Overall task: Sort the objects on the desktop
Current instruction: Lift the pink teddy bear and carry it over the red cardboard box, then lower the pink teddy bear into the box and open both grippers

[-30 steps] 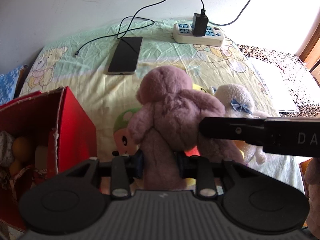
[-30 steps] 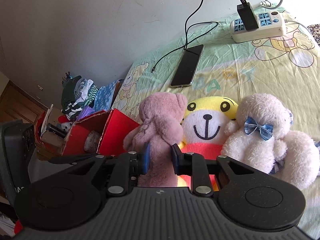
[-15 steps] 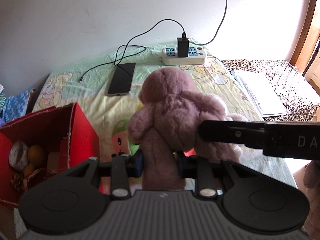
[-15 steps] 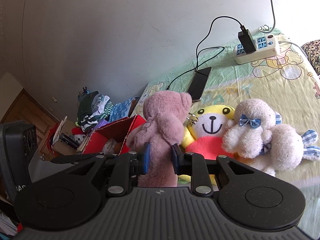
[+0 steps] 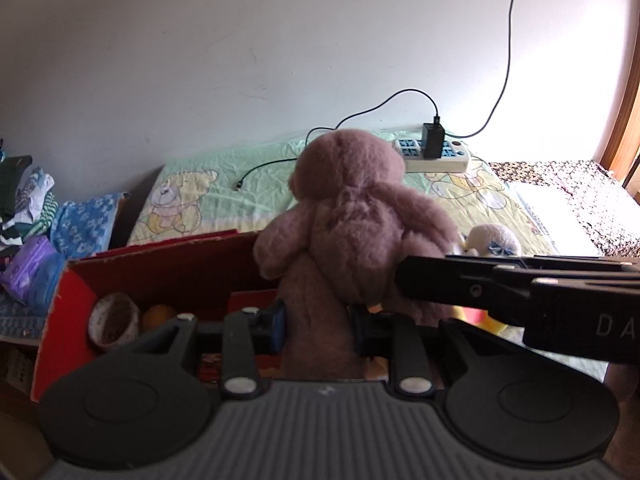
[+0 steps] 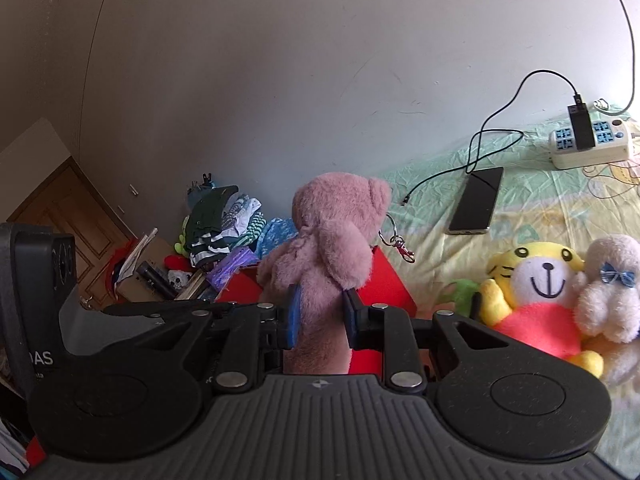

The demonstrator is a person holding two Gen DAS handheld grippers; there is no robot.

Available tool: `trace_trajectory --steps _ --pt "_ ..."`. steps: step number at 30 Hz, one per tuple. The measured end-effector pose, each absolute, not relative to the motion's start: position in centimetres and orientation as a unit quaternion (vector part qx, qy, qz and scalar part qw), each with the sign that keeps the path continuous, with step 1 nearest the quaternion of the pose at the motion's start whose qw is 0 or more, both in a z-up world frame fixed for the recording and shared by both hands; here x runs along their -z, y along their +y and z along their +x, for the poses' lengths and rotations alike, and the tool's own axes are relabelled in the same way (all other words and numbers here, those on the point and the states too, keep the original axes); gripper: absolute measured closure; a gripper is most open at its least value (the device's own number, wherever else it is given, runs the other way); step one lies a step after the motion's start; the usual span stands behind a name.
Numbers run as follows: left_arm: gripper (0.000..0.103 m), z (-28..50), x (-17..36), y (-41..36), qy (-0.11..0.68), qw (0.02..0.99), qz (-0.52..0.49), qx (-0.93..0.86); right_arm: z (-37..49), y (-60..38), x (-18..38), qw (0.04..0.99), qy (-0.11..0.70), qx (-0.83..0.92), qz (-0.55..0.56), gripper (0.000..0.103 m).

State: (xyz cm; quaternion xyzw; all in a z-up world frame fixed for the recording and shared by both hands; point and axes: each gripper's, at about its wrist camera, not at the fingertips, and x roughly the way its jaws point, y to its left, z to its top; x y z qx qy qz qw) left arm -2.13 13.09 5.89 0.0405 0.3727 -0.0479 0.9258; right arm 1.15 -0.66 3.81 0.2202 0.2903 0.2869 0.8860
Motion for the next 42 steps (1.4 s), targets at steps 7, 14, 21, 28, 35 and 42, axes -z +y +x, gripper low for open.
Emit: trace_trajectory --steps 7,14,21,28,35,42 --pt "0.080 -1.7 -5.1 21.8 0.376 0.926 0.040 0.006 3.3 7.9 -2.5 0.877 0.291 -0.314 0.218 0.079" --pt "0.080 -1.1 -3.1 28.6 0.390 0.918 0.063 -0.034 5.3 15.0 -0.3 0.863 0.301 -0.339 0.221 0.079" --pt "0.079 0.3 -0.5 33.1 0.420 0.903 0.077 -0.050 7.2 19.6 1.8 0.848 0.337 -0.340 0.226 0.079" --pt "0.079 1.8 2.0 35.2 0.454 0.885 0.082 -0.053 8.7 22.5 3.4 0.844 0.383 -0.314 0.208 0.079" --pt "0.077 1.1 3.0 34.9 0.454 0.883 0.108 -0.044 9.9 23.1 4.7 0.824 0.436 -0.288 0.218 0.078" --pt "0.058 -0.1 1.5 35.5 0.441 0.893 0.091 -0.021 10.2 24.0 5.3 0.806 0.478 -0.278 0.210 0.078"
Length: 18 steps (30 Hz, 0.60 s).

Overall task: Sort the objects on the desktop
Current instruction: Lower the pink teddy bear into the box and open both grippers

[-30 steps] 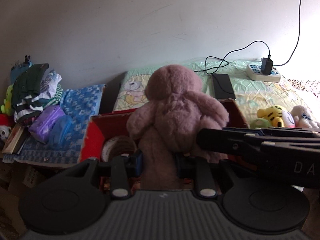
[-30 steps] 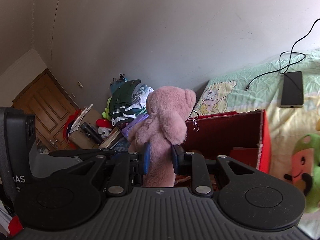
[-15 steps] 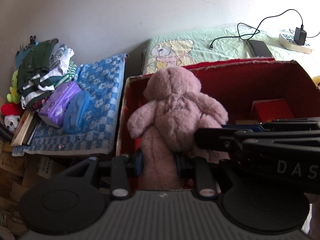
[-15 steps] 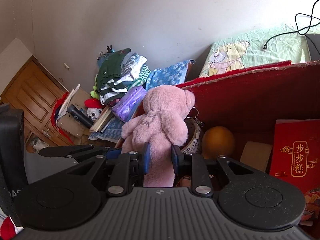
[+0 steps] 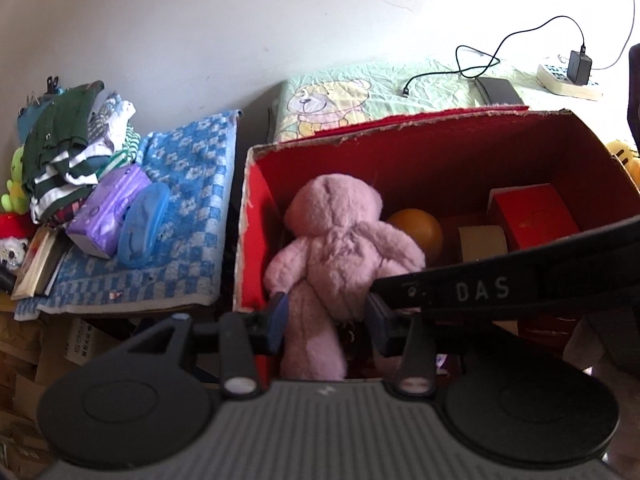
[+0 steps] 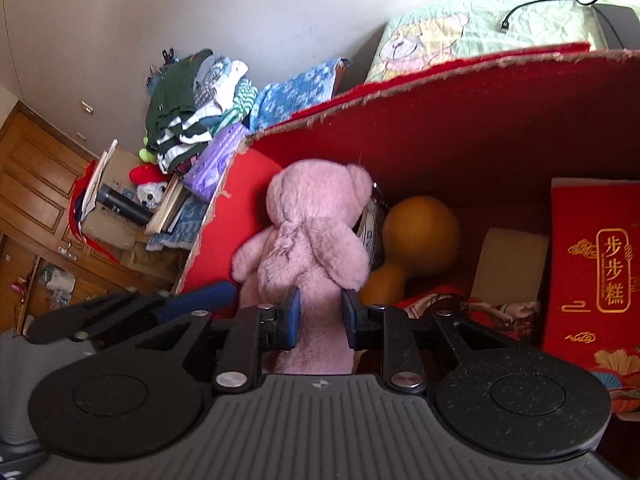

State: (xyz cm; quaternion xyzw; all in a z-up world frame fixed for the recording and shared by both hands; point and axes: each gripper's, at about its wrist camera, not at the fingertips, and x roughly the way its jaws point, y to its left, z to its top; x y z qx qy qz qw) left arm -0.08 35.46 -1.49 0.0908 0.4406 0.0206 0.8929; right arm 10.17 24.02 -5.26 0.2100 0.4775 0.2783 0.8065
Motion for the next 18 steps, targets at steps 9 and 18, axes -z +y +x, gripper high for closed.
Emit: trace_trajectory --steps 9,18 --pt "0.062 0.3 1.9 35.1 0.447 0.889 0.092 -0.040 10.3 23.4 5.9 0.781 0.500 -0.285 0.241 0.076" --pt "0.062 1.1 2.5 34.8 0.464 0.881 0.082 -0.045 10.1 19.7 4.1 0.816 0.464 -0.238 0.248 0.077"
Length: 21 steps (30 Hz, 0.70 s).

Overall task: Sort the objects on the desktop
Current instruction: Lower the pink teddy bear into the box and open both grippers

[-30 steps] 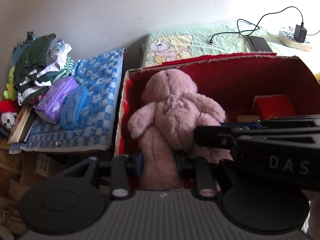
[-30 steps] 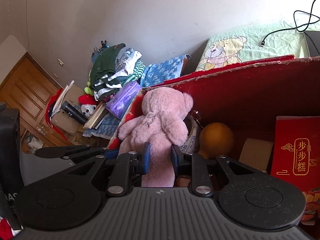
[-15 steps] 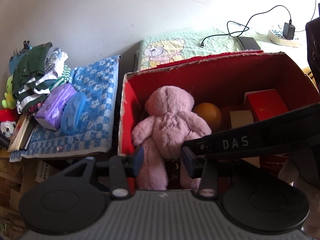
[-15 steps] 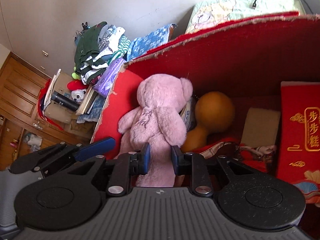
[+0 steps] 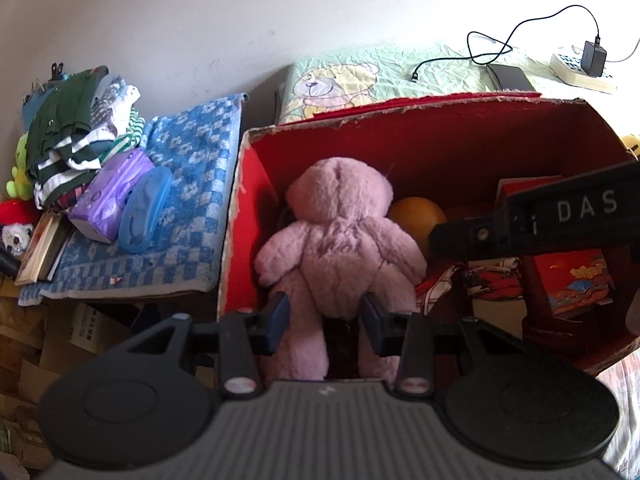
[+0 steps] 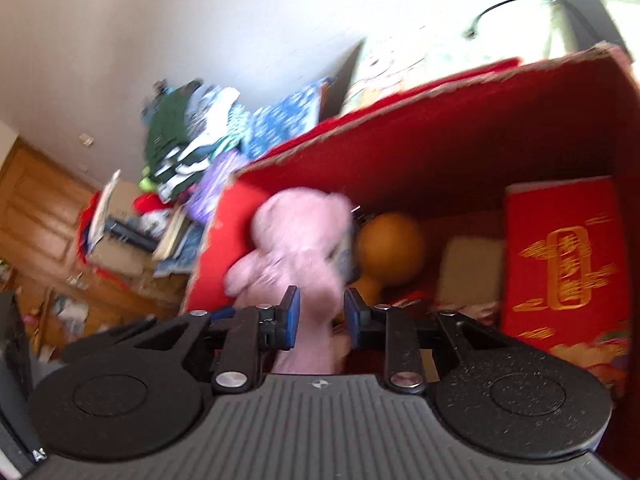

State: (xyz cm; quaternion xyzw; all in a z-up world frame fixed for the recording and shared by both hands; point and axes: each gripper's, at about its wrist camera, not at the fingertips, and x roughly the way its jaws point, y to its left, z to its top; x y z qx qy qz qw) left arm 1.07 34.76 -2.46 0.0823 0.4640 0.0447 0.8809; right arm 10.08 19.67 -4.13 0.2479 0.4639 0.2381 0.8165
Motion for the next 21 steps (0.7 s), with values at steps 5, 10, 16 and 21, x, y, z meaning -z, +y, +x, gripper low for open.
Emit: trace_trajectory --steps 5,10,16,21 --pt "0.060 2.2 2.2 34.3 0.471 0.877 0.080 -0.054 11.7 20.0 4.6 0.831 0.495 -0.163 0.193 0.082" --pt "0.059 2.7 2.1 34.0 0.474 0.875 0.084 -0.057 12.2 21.6 5.1 0.836 0.506 -0.165 0.135 0.082" --pt "0.054 3.0 2.3 34.4 0.481 0.872 0.072 -0.059 13.1 21.3 6.2 0.801 0.523 -0.235 0.171 0.087" --pt "0.051 3.1 2.5 34.5 0.491 0.866 0.068 -0.062 12.8 21.8 6.0 0.803 0.514 -0.263 0.149 0.099"
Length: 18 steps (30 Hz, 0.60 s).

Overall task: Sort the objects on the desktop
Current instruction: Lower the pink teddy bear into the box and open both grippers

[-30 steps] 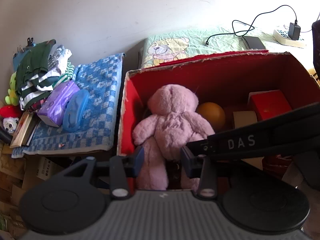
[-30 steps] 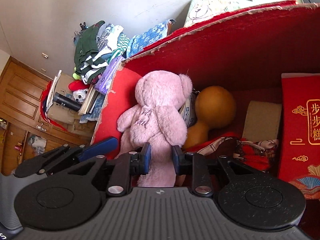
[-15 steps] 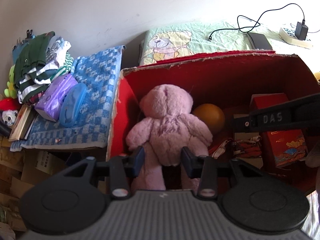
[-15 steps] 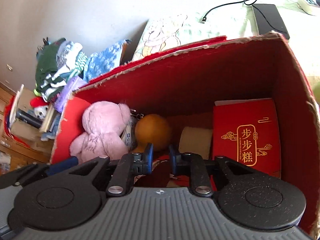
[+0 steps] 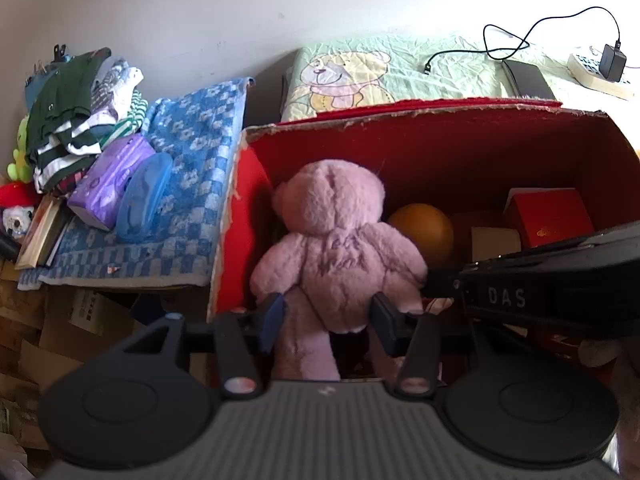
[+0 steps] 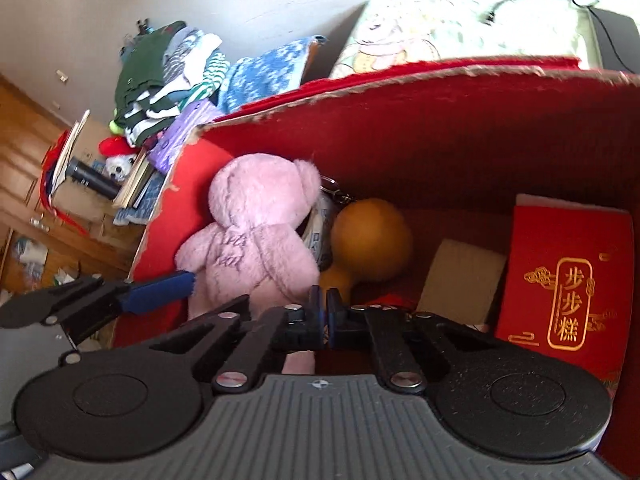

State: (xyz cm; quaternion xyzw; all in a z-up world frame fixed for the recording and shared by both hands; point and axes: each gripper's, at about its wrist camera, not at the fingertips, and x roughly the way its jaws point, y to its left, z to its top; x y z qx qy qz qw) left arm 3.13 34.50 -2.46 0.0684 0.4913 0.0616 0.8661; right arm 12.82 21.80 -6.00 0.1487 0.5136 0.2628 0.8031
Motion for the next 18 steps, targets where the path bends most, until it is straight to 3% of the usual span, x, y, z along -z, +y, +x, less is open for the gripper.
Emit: trace_trajectory --steps 18 --pt "0.045 3.50 2.69 34.67 0.503 0.860 0.057 -0.066 12.50 21.32 5.80 0.793 0.528 -0.242 0.181 0.089"
